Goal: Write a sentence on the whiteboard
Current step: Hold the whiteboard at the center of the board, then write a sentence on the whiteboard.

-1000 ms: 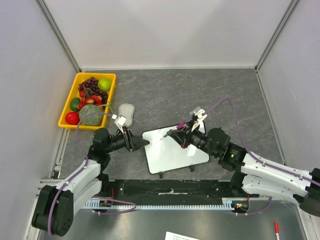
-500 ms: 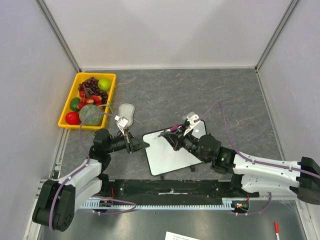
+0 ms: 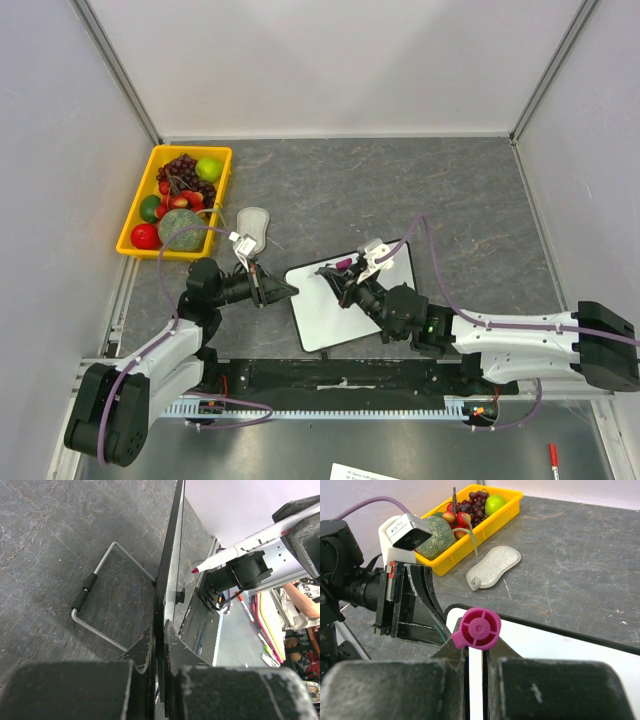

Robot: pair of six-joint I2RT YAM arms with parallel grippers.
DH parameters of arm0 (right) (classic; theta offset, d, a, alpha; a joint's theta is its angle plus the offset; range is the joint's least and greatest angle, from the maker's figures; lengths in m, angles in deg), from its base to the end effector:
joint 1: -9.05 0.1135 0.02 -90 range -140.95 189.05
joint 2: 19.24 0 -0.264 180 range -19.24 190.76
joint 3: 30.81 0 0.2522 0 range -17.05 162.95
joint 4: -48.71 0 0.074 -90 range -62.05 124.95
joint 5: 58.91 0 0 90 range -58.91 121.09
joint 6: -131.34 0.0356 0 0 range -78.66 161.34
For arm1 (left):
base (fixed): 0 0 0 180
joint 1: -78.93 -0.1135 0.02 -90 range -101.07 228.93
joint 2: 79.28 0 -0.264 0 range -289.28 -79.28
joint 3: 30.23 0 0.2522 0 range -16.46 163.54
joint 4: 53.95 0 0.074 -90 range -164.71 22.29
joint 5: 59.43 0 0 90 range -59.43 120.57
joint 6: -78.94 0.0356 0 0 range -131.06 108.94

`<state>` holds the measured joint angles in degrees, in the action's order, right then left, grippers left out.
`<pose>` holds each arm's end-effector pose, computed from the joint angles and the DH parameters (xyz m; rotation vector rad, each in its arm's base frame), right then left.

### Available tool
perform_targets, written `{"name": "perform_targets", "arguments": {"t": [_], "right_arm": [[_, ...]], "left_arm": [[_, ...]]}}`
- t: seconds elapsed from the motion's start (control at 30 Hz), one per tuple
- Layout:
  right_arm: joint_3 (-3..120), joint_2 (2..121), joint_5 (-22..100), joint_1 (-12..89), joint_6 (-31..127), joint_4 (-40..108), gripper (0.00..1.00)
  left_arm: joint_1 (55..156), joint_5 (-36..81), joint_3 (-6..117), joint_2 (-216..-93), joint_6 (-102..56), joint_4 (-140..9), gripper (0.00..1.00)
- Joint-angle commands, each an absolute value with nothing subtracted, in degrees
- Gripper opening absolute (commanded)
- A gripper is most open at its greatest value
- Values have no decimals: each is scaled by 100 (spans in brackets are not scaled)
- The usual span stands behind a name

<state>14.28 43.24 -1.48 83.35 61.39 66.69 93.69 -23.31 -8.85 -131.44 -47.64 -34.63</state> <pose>0.0841 0.2284 0.2733 -0.3014 1.5983 0.8462 0.1549 -0.0706 0.1741 0.3898 1.8899 -1.4474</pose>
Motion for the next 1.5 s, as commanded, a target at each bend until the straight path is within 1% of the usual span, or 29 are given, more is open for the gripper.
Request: {"name": "perform_targets", "arguments": {"t": [0.0,0.43,0.67,0.8,1.47], "right_arm": [[1362,4421,-810,8419,5953,7309,0],[1327,4746,-1083,8419,6006,7696,0],[1310,4914,-1100,8419,6076,7582,0],[1310,4870,-1206,8419,6137,7266,0],[976,4685,-688,8419,6551,6887,0]], "left_arm": [[9361,-2286,-961,-13078,-4367,-3370,2],[9369,-2339,-987,-13113,-4402,-3273,2],[9370,-2366,-987,-13140,-4411,-3247,2],[9361,-2366,-987,-13140,-4411,-3247,2],[9361,-2392,-996,-13140,-4419,-3203,2]]}}
